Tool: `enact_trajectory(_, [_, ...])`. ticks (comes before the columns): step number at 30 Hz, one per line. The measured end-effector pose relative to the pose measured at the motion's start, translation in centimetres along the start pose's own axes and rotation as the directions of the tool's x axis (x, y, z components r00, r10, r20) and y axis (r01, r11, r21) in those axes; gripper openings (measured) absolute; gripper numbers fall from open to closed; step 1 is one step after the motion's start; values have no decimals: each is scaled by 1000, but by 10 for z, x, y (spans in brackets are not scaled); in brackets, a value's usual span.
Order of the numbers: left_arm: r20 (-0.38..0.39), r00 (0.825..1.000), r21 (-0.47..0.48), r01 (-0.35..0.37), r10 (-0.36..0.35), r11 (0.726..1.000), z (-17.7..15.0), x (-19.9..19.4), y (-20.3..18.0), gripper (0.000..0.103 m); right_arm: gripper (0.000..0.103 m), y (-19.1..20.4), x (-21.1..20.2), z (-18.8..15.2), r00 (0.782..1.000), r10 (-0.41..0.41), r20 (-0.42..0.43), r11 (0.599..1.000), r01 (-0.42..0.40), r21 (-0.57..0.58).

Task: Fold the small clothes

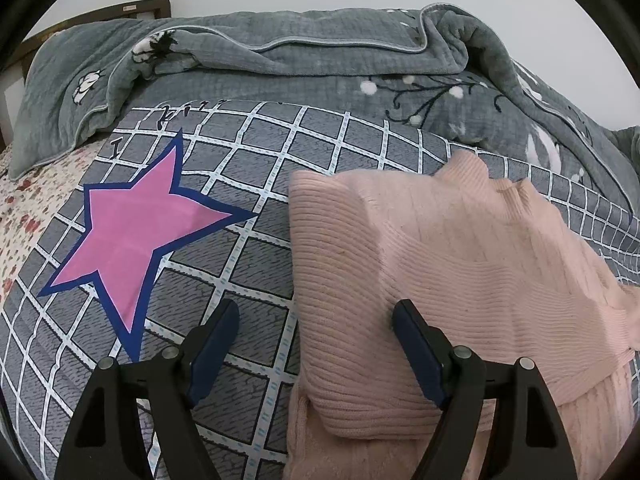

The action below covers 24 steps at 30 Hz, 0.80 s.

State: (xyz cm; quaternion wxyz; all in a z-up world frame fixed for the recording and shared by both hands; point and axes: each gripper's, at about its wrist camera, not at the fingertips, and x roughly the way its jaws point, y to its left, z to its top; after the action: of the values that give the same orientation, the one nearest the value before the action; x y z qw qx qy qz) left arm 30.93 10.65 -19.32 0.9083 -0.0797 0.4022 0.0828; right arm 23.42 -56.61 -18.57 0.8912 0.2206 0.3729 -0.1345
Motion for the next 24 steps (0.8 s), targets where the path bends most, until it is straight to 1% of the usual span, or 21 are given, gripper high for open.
enact_trajectory(3, [-1,1000,2,4,-4,1000,1,1,0,79,57,-4,2,3,1000,-8,2,1000,8,20])
enact_trajectory(8, [-4,1000,9,11,-11,1000,2,3,-1,80,49,-6,6,9,999,-47,4,998,47,29])
enact_trajectory(11, [-4,1000,11,15,-15,1000,2,4,-1,80,39,-4,9,11,997,-73,9,997,73,23])
enact_trajectory(12, [-4,1000,10,16,-16,1000,2,4,-2,80,30,-3,9,12,997,-78,11,997,78,19])
enact_trajectory(13, [-3,1000,9,18,-18,1000,2,3,-1,80,17,-2,10,12,997,-77,11,997,77,13])
enact_trajectory(14, [-3,1000,8,20,-20,1000,2,3,-1,80,13,-1,10,12,997,-74,13,997,74,8])
enact_trajectory(16, [-2,1000,6,24,-24,1000,2,3,-1,80,8,3,8,12,996,-77,36,997,78,-14])
enact_trajectory(20, [2,999,-5,40,-40,999,2,1,1,80,6,17,-10,12,987,-84,140,993,94,-68])
enact_trajectory(22, [8,998,-19,57,-57,998,2,0,4,80,6,27,-24,10,975,-83,207,990,104,-92])
enact_trajectory(24, [14,997,-38,71,-70,997,2,-2,7,80,6,34,-33,10,965,-80,249,989,109,-104])
